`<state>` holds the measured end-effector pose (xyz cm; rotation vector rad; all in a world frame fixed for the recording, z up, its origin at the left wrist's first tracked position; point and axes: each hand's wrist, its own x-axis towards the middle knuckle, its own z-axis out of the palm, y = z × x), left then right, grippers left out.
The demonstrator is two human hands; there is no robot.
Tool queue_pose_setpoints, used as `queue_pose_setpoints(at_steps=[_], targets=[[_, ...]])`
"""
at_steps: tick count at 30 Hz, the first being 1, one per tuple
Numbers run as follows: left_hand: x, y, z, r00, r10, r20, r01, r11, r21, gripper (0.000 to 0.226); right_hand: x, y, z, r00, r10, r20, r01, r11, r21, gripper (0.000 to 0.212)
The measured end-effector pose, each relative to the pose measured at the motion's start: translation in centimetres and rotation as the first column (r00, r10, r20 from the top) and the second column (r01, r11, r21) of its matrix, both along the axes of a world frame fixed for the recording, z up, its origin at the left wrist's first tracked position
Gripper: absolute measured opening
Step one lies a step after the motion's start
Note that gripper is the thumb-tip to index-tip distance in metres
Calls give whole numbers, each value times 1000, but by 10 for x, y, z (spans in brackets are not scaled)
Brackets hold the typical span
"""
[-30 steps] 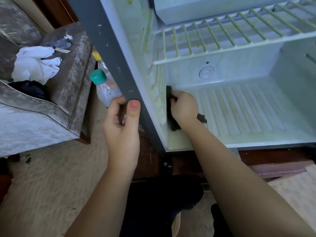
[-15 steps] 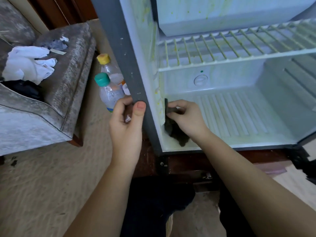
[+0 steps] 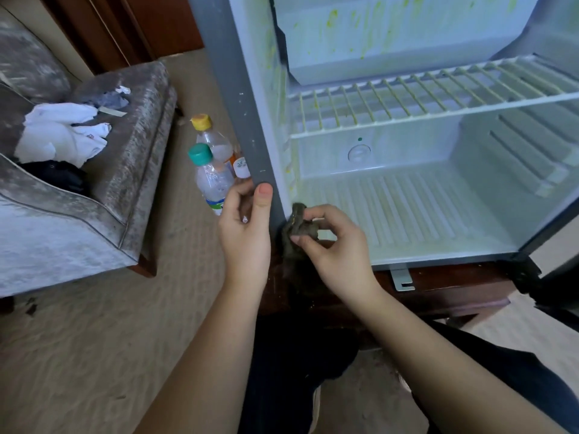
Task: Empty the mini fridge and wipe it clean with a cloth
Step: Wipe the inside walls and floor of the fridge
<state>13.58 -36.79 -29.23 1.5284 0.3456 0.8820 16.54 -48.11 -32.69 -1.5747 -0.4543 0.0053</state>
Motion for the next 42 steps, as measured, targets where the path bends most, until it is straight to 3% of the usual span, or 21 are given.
queue_pose_setpoints(at_steps=[4, 11, 15, 20, 22, 28, 31, 35, 38, 42], targets=[[1, 6, 0, 1000, -18, -10, 18, 1000, 13, 32, 2, 3, 2, 991, -45, 122, 42, 999, 29, 33], [0, 11, 0, 997, -76, -19, 77, 996, 48, 36, 0, -10, -52, 998, 51, -36, -58, 967, -248, 22], [-1, 11, 0, 998, -68, -9, 69, 997, 26, 36, 2, -3, -13, 996, -22, 81, 30, 995, -100, 29], [-3, 10, 3, 997, -76, -5, 76, 997, 28, 39, 1, 7, 31, 979, -39, 201, 11, 990, 141, 38], [-5, 12, 3, 995, -93, -36, 94, 995, 35, 39, -1, 8, 20, 979, -58, 194, 33, 992, 126, 34], [-6, 15, 4, 992, -81, -100, 86, 995, 42, 37, -1, -13, -37, 999, 49, 11, -46, 980, -196, 29], [-6, 15, 4, 993, -71, -97, 75, 997, 29, 41, -1, -9, -17, 996, 22, 81, -10, 989, -145, 27], [-9, 16, 7, 990, -106, -92, 111, 992, 55, 43, 3, 3, 51, 958, -56, 280, 35, 996, 81, 32], [-13, 19, 7, 985, -129, -117, 141, 985, 97, 44, 3, 12, 73, 944, -102, 314, 49, 984, 173, 34], [-16, 20, 7, 979, -162, -127, 169, 984, 52, 47, 0, 8, 31, 962, -106, 252, 92, 993, 68, 24]])
